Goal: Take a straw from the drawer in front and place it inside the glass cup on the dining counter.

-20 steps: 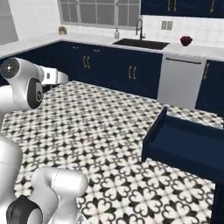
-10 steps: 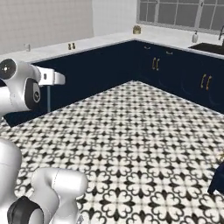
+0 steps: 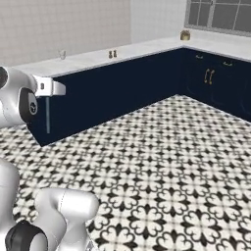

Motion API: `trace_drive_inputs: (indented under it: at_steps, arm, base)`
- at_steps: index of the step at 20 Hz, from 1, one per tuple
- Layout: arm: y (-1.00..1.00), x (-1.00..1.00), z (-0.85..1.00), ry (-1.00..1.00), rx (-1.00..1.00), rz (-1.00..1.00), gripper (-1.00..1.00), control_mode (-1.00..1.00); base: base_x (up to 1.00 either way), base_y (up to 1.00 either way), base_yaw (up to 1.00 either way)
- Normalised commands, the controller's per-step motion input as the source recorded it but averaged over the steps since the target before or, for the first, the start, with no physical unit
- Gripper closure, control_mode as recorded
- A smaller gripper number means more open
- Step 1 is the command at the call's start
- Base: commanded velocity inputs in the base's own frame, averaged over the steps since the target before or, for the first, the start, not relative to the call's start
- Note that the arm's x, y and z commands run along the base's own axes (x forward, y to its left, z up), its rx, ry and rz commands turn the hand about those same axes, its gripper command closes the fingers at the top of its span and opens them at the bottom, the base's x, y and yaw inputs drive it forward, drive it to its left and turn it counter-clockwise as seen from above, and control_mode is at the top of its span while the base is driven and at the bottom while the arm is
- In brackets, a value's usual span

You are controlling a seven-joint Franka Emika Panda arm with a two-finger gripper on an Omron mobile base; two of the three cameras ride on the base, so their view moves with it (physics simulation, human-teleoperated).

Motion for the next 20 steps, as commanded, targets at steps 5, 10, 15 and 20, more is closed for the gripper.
trace_drive_inputs:
  at_steps: [5, 10, 15, 20]
  arm:
    - [0.00, 0.00, 0.00, 0.00, 0.00, 0.00, 1.00, 1.00]
    - [0.00, 0.00, 0.00, 0.00, 0.00, 0.00, 1.00, 1.00]
    - [0.00, 0.00, 0.00, 0.00, 0.00, 0.00, 1.00, 1.00]
    - [0.00, 0.00, 0.00, 0.00, 0.00, 0.00, 1.00, 1.00]
  base:
    - [0.39, 1.00, -0.01]
    - [0.27, 1.00, -0.13]
    - [0.09, 1.00, -0.32]
    - [0.05, 1.00, -0.41]
